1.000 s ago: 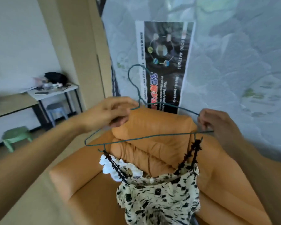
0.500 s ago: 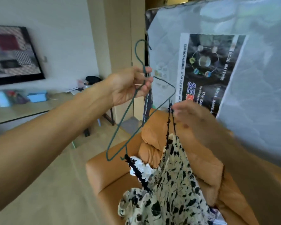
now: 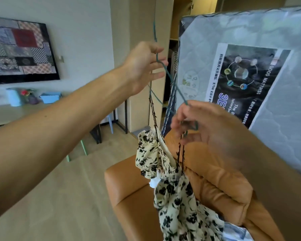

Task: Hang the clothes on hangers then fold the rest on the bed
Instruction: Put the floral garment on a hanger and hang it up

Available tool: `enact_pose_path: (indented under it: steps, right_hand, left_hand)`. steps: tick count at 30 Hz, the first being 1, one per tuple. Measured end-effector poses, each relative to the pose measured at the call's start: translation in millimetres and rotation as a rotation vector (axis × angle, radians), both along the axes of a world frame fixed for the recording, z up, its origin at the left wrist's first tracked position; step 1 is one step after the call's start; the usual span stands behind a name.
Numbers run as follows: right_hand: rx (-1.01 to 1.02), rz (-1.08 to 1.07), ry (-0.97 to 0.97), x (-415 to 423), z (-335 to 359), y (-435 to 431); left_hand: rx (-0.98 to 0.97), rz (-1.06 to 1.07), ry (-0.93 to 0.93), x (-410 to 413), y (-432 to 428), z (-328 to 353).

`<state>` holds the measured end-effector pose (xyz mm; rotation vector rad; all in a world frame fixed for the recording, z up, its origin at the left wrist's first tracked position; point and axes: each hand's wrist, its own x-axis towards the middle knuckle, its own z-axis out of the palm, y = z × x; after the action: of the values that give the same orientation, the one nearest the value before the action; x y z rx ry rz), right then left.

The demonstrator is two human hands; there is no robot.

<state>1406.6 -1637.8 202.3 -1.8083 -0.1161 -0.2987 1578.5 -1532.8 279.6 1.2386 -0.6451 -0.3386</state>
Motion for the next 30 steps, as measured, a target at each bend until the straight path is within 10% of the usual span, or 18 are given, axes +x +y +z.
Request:
enact_pose_path:
  steps: [30]
  right_hand:
    - [0.439, 0.401, -0.112, 336, 59, 161]
  left_hand:
    - [0.313, 0.679, -0.015, 160, 304, -78]
